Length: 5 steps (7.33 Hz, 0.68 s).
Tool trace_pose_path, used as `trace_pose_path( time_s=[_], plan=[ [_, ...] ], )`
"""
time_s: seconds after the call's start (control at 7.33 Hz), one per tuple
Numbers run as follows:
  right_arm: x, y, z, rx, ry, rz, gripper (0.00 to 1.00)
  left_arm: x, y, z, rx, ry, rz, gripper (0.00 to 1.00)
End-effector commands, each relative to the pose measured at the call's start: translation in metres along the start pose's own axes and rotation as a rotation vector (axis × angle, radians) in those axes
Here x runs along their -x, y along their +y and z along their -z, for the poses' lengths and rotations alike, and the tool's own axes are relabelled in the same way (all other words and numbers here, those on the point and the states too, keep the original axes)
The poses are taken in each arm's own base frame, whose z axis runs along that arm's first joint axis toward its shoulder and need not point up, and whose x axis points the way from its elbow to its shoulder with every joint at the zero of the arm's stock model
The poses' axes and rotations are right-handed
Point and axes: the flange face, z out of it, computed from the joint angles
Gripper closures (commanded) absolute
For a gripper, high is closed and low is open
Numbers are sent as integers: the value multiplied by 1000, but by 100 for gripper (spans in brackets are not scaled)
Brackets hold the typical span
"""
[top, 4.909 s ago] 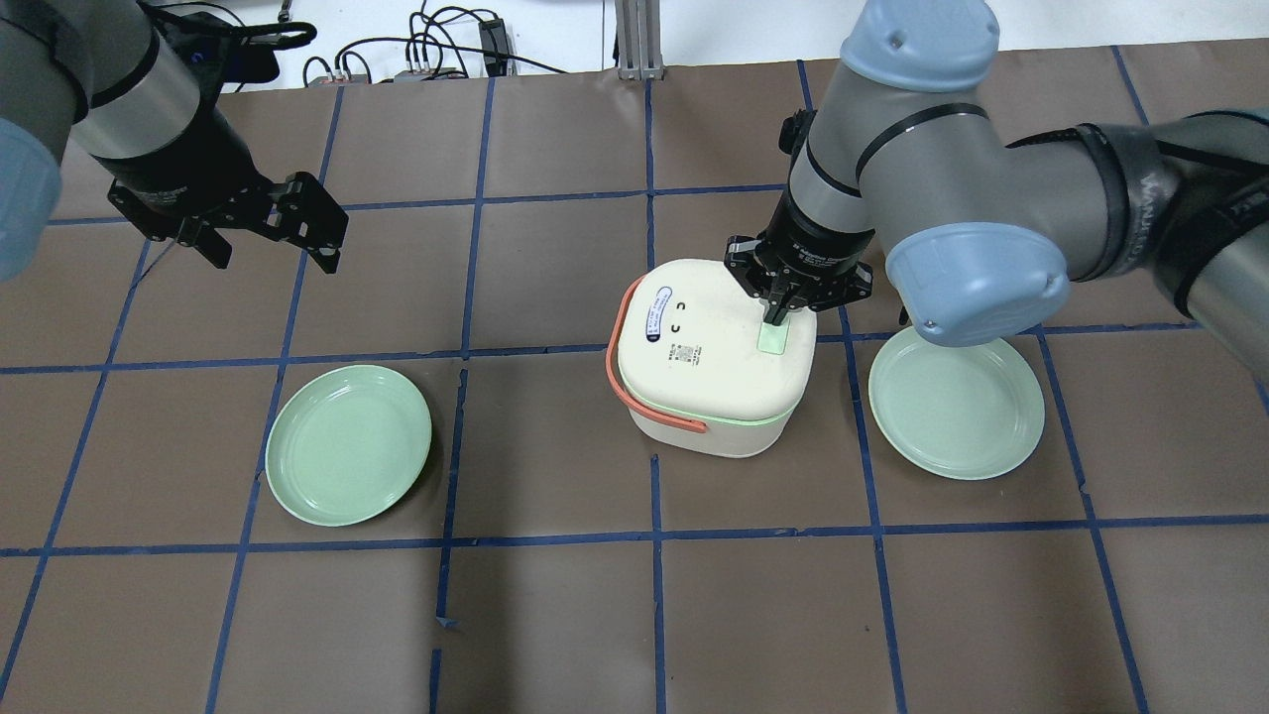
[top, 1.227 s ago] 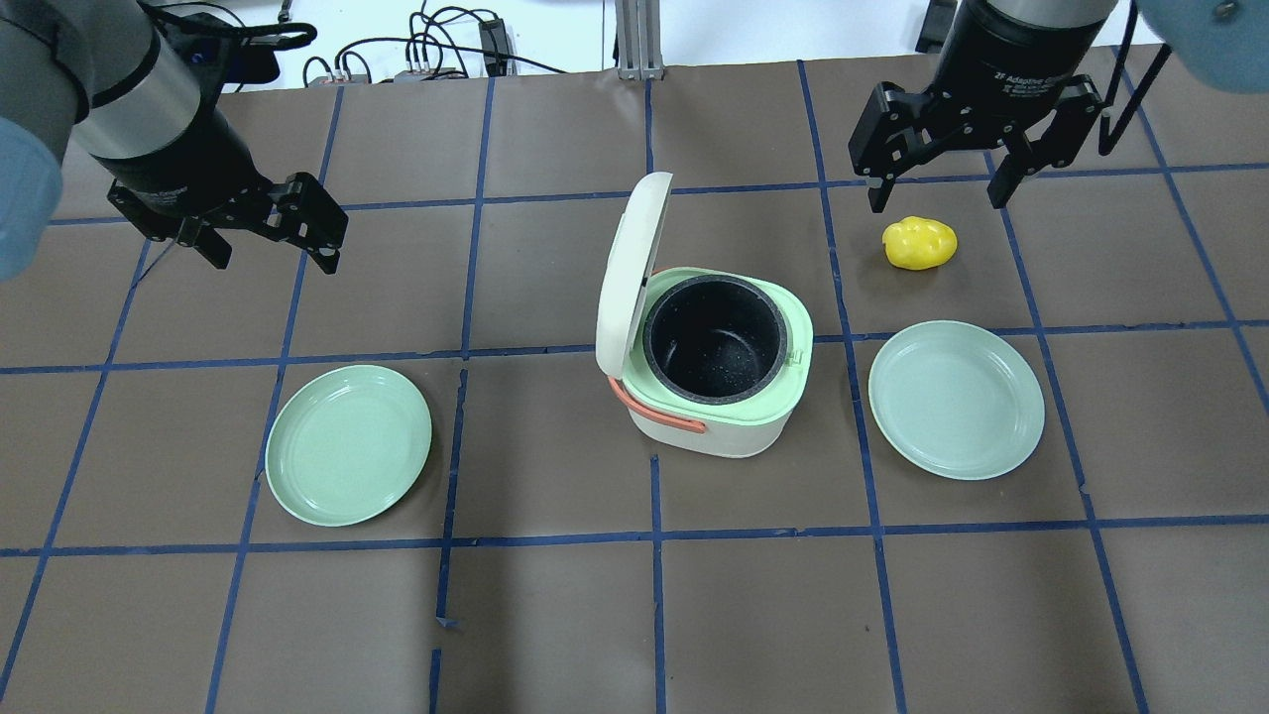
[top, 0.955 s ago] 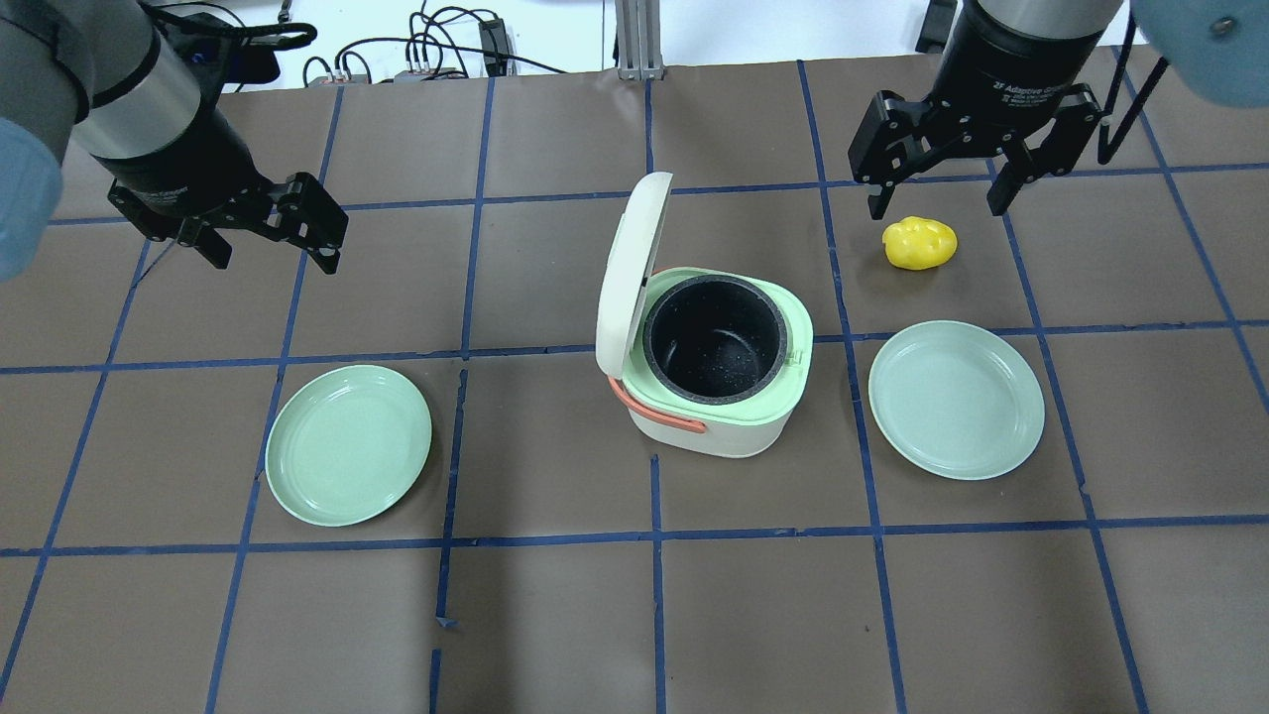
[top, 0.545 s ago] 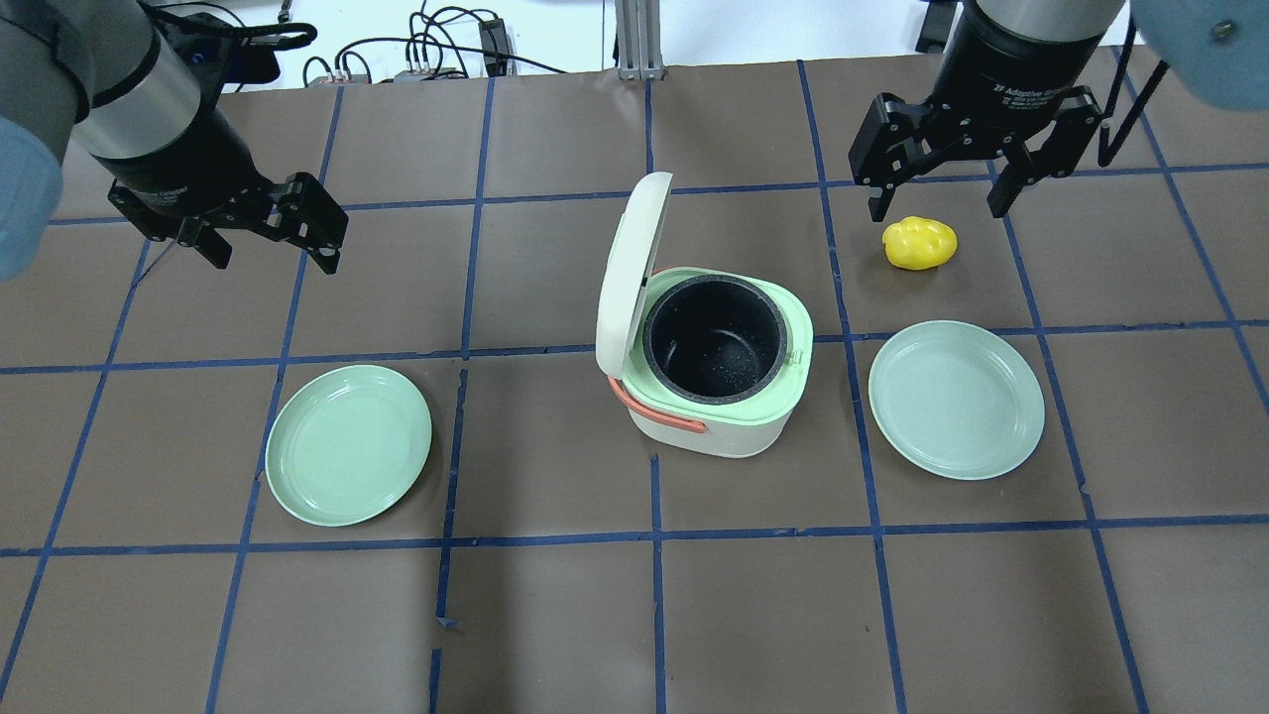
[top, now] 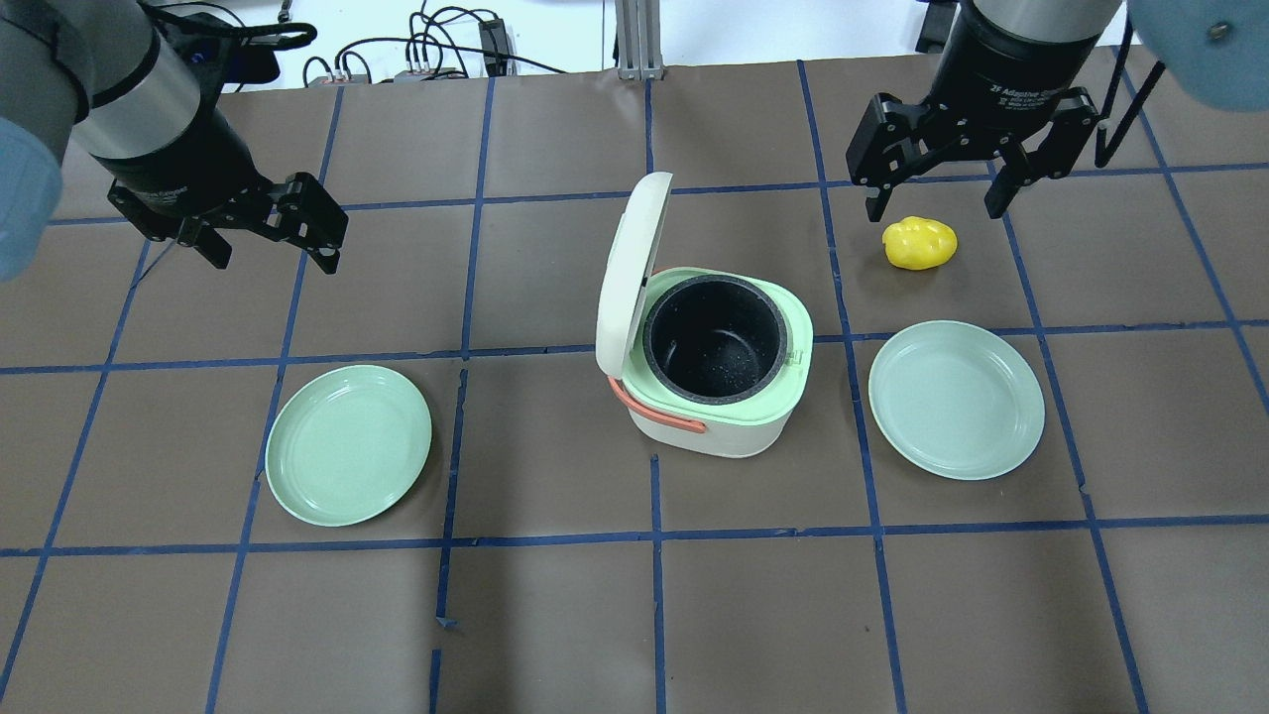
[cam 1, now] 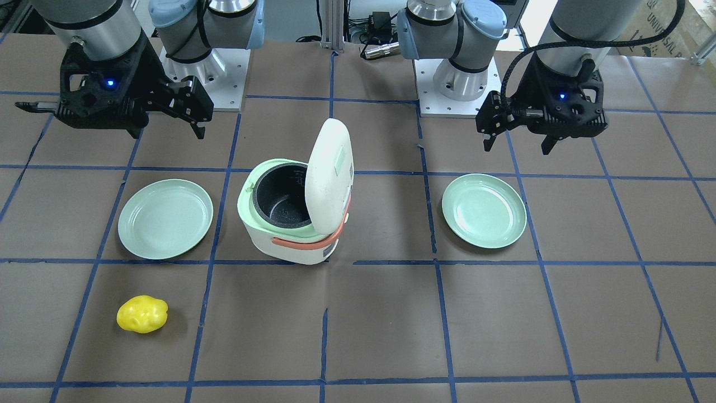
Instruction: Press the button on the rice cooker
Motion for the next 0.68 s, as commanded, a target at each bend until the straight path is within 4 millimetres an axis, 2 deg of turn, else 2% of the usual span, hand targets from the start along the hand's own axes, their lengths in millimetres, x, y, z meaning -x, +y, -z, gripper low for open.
trace_pose_path(
  time_s=[0.0, 0.55],
  plan=[
    [0, 0, 0, -1, 3, 0, 0, 0, 0, 0, 0, 0, 0, 0],
    [-1, 0, 0, -1, 9, 2, 0, 1, 0, 0, 0, 0, 1, 0]
  ],
)
